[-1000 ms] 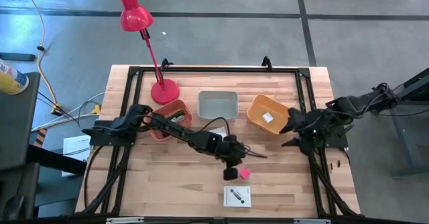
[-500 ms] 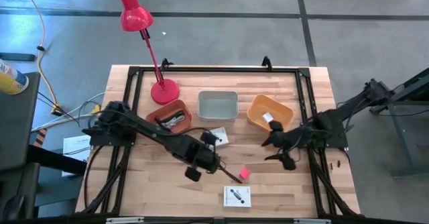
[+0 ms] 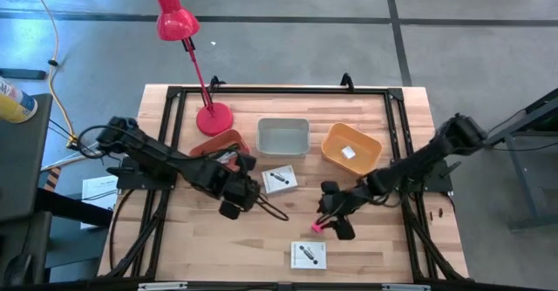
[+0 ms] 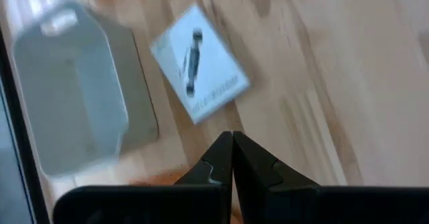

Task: Pick and place items into bin
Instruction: Put the pink charger adapter into the orange bin

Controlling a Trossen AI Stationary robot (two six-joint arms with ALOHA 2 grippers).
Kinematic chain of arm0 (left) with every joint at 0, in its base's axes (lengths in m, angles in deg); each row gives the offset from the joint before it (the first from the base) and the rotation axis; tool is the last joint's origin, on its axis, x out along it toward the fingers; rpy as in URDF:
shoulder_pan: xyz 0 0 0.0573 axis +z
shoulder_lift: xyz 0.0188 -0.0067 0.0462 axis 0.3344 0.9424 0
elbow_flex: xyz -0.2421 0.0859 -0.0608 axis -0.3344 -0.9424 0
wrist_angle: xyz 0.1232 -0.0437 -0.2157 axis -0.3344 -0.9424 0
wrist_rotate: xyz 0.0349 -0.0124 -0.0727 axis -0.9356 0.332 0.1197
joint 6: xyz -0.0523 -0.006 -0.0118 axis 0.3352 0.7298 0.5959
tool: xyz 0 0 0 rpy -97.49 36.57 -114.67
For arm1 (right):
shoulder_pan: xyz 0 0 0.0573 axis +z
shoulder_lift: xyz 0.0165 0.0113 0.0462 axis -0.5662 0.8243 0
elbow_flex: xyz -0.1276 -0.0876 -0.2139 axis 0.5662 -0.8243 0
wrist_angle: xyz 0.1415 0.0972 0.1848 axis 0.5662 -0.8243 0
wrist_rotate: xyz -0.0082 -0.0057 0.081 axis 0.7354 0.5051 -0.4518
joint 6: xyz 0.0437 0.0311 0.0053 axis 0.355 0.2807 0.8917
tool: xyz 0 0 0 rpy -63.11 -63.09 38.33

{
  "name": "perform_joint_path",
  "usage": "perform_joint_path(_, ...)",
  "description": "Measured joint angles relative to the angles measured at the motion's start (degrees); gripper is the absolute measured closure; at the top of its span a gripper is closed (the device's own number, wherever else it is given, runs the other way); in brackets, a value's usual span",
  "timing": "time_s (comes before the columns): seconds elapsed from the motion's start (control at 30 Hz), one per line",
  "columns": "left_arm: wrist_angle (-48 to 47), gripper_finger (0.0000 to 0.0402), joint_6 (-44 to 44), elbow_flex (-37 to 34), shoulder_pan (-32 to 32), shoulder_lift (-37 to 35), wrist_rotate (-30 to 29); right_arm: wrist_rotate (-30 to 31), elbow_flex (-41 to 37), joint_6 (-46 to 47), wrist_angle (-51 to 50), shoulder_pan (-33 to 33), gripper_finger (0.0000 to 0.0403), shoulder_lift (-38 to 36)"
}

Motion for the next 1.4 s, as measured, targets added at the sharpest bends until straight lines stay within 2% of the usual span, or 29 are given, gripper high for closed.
perform_joint_path(0.13,2.9,0.0401,4.8,-5.8,-0.1,-3.3,1.3,0.3,0.0,-2.2,3.1,0.6,0.0164,2.3)
perform_joint_path(0.3,7.6,0.0401,10.1,-10.8,-0.1,-5.2,3.5,0.6,0.0,-9.8,3.1,0.7,0.0164,2.8)
perform_joint_path(0.6,13.6,0.0401,15.1,-12.3,-0.1,-5.2,3.0,-1.5,0.0,-17.5,1.9,0.7,0.0164,5.8)
perform_joint_path(0.8,14.0,0.0401,16.6,-12.3,0.0,-5.2,2.8,-0.2,0.1,-17.9,2.2,0.7,0.0164,7.0)
perform_joint_path(1.0,15.1,0.0401,17.7,-12.2,0.0,-5.2,1.1,-2.6,0.0,-19.0,3.0,0.7,0.0164,10.0)
perform_joint_path(1.2,15.9,0.0401,17.9,-12.2,0.0,-5.2,1.0,-0.1,0.1,-15.4,4.5,0.7,0.0165,10.6)
perform_joint_path(1.4,15.9,0.0401,17.9,-12.2,0.0,-5.2,0.6,0.0,0.0,-13.9,4.4,0.7,0.0189,10.6)
